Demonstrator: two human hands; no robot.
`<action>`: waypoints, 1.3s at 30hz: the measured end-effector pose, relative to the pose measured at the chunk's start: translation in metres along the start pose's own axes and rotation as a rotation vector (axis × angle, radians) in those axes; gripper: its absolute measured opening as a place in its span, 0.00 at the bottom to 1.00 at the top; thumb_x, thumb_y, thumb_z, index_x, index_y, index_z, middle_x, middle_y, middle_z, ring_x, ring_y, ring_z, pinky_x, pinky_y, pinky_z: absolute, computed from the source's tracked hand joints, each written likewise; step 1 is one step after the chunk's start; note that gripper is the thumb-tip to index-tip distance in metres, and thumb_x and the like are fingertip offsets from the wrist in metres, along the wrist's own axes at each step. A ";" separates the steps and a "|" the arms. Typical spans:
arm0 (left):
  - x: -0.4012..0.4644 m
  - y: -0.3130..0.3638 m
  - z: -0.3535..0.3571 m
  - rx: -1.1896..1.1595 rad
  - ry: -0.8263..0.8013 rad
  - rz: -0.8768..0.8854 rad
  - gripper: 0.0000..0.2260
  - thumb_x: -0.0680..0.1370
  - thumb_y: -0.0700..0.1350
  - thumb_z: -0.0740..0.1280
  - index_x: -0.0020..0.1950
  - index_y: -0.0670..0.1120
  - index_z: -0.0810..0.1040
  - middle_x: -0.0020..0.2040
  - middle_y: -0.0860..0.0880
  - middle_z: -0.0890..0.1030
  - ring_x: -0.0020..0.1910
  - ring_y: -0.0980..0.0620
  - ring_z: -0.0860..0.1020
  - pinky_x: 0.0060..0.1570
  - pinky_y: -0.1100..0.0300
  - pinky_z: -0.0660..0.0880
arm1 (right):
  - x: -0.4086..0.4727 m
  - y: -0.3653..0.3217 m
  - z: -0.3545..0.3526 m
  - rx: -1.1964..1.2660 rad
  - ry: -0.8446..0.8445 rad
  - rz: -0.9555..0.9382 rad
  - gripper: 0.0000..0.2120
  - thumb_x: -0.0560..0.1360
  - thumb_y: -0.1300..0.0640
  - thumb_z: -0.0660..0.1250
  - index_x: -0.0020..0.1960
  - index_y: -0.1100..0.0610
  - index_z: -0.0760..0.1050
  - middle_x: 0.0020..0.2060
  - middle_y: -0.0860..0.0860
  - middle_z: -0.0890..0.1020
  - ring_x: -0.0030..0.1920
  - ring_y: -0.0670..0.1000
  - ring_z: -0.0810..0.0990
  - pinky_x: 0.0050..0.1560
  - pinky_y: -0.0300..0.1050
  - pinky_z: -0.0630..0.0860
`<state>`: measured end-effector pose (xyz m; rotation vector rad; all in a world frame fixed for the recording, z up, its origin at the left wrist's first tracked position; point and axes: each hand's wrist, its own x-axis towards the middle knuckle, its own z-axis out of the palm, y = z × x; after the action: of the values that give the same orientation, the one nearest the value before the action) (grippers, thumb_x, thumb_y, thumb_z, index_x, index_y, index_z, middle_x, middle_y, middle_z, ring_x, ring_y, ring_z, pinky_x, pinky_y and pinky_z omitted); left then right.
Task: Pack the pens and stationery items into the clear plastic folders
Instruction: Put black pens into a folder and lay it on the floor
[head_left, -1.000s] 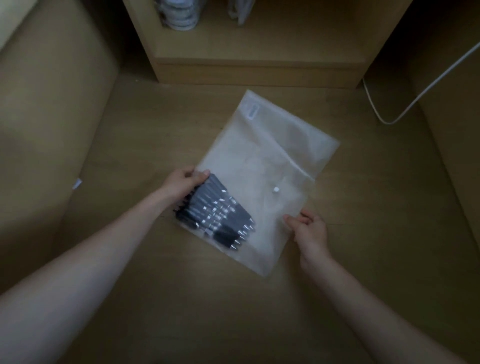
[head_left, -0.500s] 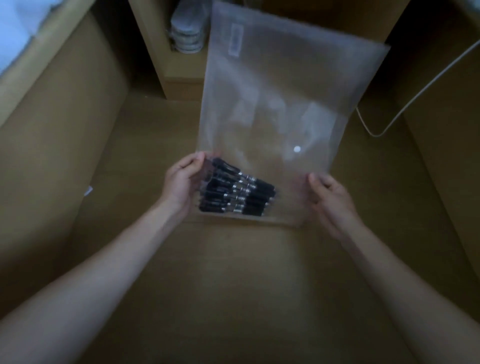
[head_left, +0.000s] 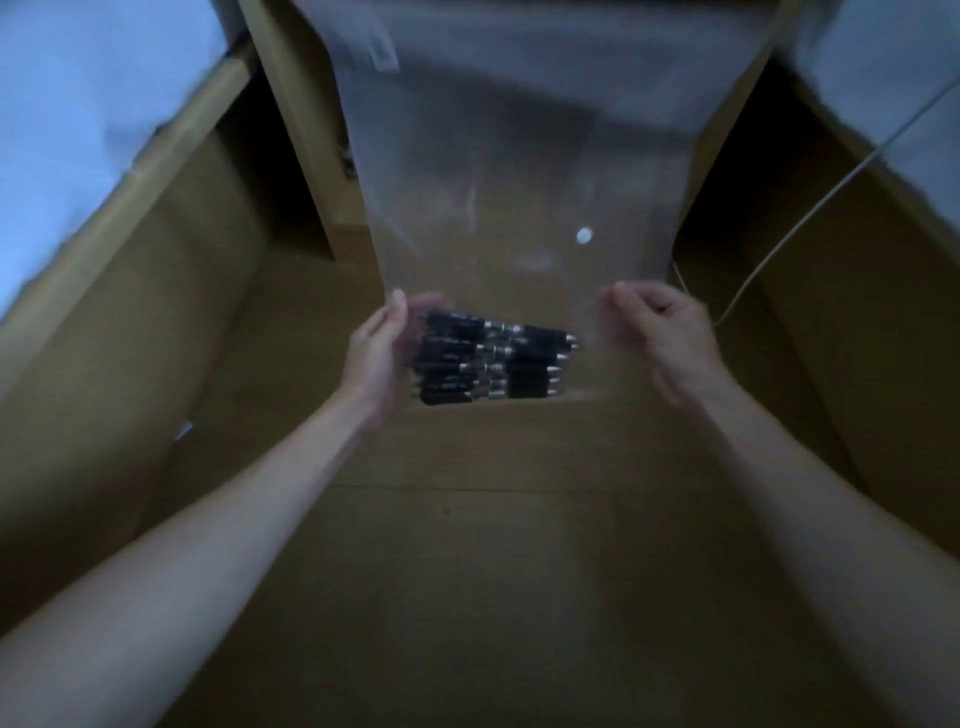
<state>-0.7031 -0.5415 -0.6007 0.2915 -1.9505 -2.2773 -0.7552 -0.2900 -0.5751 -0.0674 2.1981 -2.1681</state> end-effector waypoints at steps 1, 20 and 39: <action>0.002 -0.005 0.000 0.034 -0.007 -0.038 0.15 0.83 0.49 0.53 0.52 0.48 0.79 0.48 0.53 0.84 0.49 0.52 0.80 0.49 0.57 0.75 | 0.002 0.004 0.002 -0.037 0.002 0.019 0.04 0.75 0.57 0.67 0.46 0.54 0.80 0.40 0.47 0.85 0.42 0.44 0.83 0.44 0.40 0.78; -0.013 -0.014 -0.004 0.072 0.078 -0.076 0.08 0.70 0.47 0.70 0.43 0.43 0.80 0.33 0.52 0.83 0.31 0.58 0.79 0.30 0.65 0.74 | -0.017 0.019 -0.011 -0.208 -0.292 0.214 0.12 0.70 0.63 0.71 0.53 0.57 0.80 0.46 0.48 0.84 0.46 0.43 0.83 0.47 0.35 0.78; -0.020 -0.021 -0.009 0.080 -0.034 -0.281 0.05 0.76 0.37 0.66 0.41 0.42 0.79 0.33 0.51 0.82 0.35 0.55 0.79 0.37 0.66 0.76 | -0.016 0.025 -0.016 -0.072 -0.247 0.202 0.08 0.70 0.65 0.70 0.46 0.55 0.81 0.39 0.46 0.86 0.43 0.42 0.83 0.44 0.34 0.77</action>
<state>-0.6809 -0.5429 -0.6211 0.5730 -2.1404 -2.3837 -0.7399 -0.2729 -0.5999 -0.1042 2.0476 -1.8657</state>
